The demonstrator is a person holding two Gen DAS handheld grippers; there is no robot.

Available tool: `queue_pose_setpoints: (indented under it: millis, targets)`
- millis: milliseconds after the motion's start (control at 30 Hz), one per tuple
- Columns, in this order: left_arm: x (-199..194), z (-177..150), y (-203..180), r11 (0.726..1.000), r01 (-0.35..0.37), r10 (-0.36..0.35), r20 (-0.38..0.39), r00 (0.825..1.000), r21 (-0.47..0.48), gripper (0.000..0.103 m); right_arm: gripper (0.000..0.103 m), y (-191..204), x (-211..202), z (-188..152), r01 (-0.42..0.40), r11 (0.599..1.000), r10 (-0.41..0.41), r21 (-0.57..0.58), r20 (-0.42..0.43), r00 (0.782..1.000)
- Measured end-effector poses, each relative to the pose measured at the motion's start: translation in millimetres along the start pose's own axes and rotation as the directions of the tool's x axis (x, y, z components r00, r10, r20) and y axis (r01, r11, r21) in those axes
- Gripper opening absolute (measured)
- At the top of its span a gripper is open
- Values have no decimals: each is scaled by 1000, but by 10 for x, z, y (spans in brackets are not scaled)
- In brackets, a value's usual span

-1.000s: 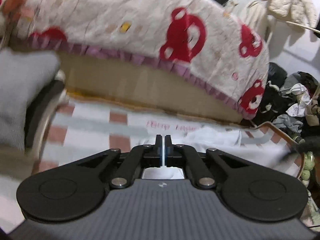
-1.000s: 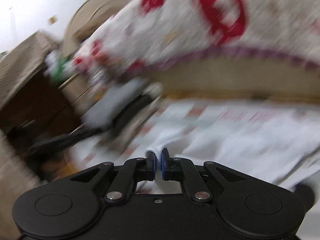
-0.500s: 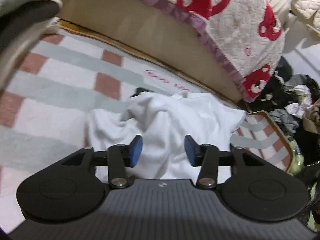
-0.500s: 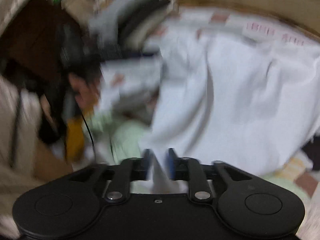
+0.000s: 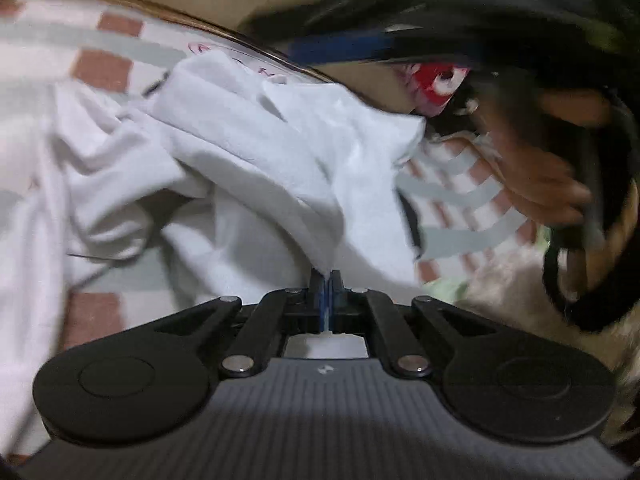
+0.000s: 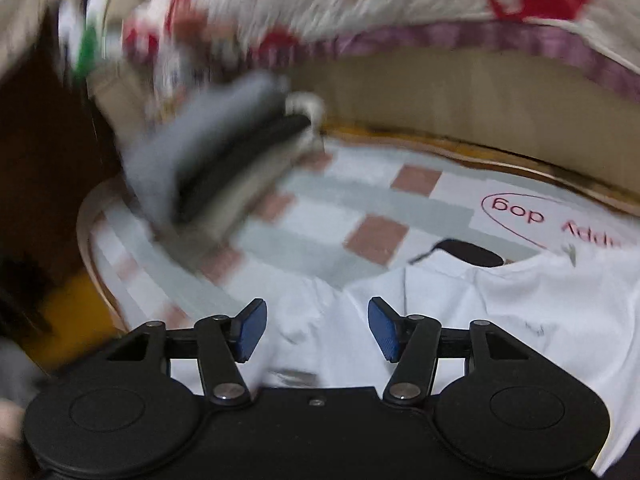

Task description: Fold clothes

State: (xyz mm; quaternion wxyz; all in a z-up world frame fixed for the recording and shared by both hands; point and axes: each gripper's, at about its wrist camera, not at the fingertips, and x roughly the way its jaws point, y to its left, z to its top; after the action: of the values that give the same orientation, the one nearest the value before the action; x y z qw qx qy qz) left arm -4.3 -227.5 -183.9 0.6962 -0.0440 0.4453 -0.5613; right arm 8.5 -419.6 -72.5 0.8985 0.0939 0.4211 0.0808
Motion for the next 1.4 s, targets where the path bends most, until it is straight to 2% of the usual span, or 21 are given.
queue_pose_setpoints:
  millis: [100,133,167,233,267,367,433,567,600,667,733,800,867,967,1033,1067,1100,1200,1233,1300,1400]
  targets:
    - [-140,-28,-66,992,-83,85,-10,996,91,2,60,88,446,-137,68,986,-76,-150,-52,996]
    - [-205,-33,-74,989,-107,108,1,994,106,5,50,51,495,-210,92,981,-103,-171,-53,993]
    - [-292,-33,-68,985,-135,133,30,991,111,14,8,13,544,-284,117,974,-129,-192,-53,990]
    - [-469,-26,-21,976,-193,184,93,979,103,39,6,-97,590,-413,147,969,-161,-200,-54,985]
    - [-565,-15,24,968,-235,223,130,966,83,53,6,-223,507,-442,127,983,-135,-135,-56,989]
    - [-761,37,198,928,-372,359,194,913,32,57,6,-548,314,-543,52,998,-50,24,-92,995]
    - [-795,72,317,905,-424,415,185,891,10,62,6,-695,247,-640,0,994,13,109,-117,993]
    - [-680,108,468,880,-475,470,131,873,7,65,6,-803,258,-824,-22,985,52,174,-173,984]
    - [-659,124,471,883,-470,467,116,877,-6,65,6,-803,268,-857,-21,984,54,177,-186,981]
    - [-624,122,487,905,-422,426,99,900,-59,65,6,-813,265,-910,-22,981,61,191,-201,978]
    - [-563,123,418,915,-402,403,92,910,-35,65,6,-839,234,-962,-25,977,71,214,-210,975]
    - [-452,103,357,896,-442,438,77,895,38,68,6,-852,193,-1036,-20,973,72,229,-219,973]
    - [-326,91,315,863,-494,491,59,869,106,70,6,-840,168,-1100,-13,974,65,226,-227,972]
    - [-165,77,316,823,-540,545,26,838,176,70,6,-819,152,-1125,-13,978,61,209,-227,972]
    - [-104,95,307,803,-556,569,6,823,215,42,6,-806,150,-1131,-18,980,65,199,-232,970]
    - [-107,118,270,778,-582,595,19,803,236,9,6,-799,147,-1150,-26,979,75,200,-243,967]
    - [-132,146,234,759,-602,614,37,789,246,10,7,-793,144,-1170,-34,979,86,202,-253,964]
    - [-420,277,142,762,-623,608,135,783,177,10,13,-783,117,-1203,-56,977,110,207,-260,959]
    - [-563,333,100,749,-643,616,187,765,160,10,14,-780,107,-1211,-63,976,118,209,-260,958]
    - [-796,419,32,708,-692,641,284,713,138,10,16,-805,97,-1206,-78,969,136,233,-245,960]
    - [-1198,543,-12,721,-692,615,421,667,44,10,21,-835,45,-1191,-132,951,191,280,-193,962]
